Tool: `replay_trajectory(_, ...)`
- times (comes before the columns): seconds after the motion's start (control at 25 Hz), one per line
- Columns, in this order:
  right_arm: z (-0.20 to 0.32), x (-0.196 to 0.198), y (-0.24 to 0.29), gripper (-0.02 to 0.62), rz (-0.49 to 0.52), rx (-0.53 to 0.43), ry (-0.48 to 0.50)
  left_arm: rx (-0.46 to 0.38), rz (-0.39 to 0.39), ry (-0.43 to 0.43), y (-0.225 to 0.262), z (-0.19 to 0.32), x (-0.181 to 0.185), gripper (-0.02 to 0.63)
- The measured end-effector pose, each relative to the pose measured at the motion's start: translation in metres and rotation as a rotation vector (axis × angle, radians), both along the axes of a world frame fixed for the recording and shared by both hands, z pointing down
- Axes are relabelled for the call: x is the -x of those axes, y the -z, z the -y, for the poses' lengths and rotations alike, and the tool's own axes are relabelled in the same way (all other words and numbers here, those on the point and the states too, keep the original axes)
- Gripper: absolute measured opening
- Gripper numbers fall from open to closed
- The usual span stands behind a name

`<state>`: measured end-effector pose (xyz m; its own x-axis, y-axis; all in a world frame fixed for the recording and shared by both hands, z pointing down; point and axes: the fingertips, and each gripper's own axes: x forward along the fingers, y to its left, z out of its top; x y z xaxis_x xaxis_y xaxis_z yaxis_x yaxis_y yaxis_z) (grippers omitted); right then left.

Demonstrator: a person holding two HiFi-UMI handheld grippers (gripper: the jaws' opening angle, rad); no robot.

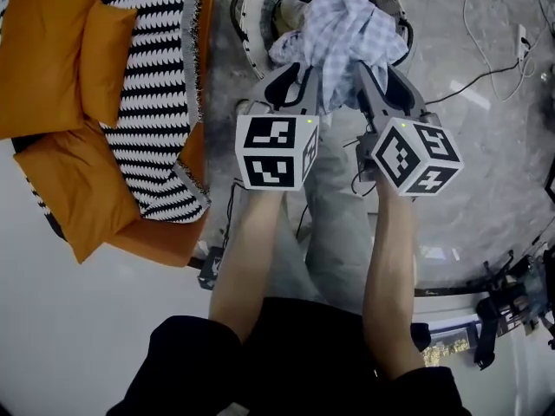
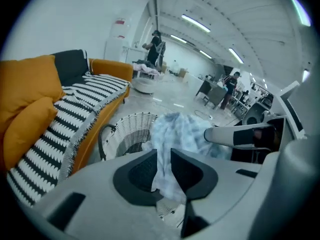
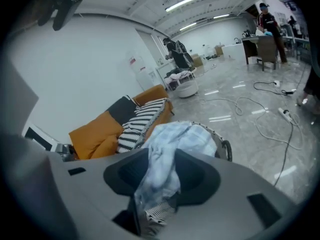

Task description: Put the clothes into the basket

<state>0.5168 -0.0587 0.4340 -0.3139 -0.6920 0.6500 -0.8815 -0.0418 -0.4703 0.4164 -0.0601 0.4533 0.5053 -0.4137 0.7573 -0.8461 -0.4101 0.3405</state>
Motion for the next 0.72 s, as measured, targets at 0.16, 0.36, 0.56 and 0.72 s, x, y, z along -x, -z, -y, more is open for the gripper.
replay_trajectory(0.16,-0.005,-0.005,-0.018,0.212,0.017,0.062,-0.043,0.014,0.015,0.038,-0.011,0.006,0.017,0.117)
replay_trajectory(0.36,-0.016,-0.009,-0.013,0.211,0.023,0.076,-0.045,0.029,0.007,0.081,-0.003,-0.001,0.023,0.116)
replay_trajectory(0.56,-0.040,0.007,0.039,0.052,0.041,0.009,-0.034,-0.030,-0.049,0.104,0.049,-0.028,0.032,0.111)
replay_trajectory(0.72,-0.037,0.028,0.062,0.028,0.052,-0.049,0.011,-0.112,-0.067,0.160,0.076,-0.022,0.053,0.032)
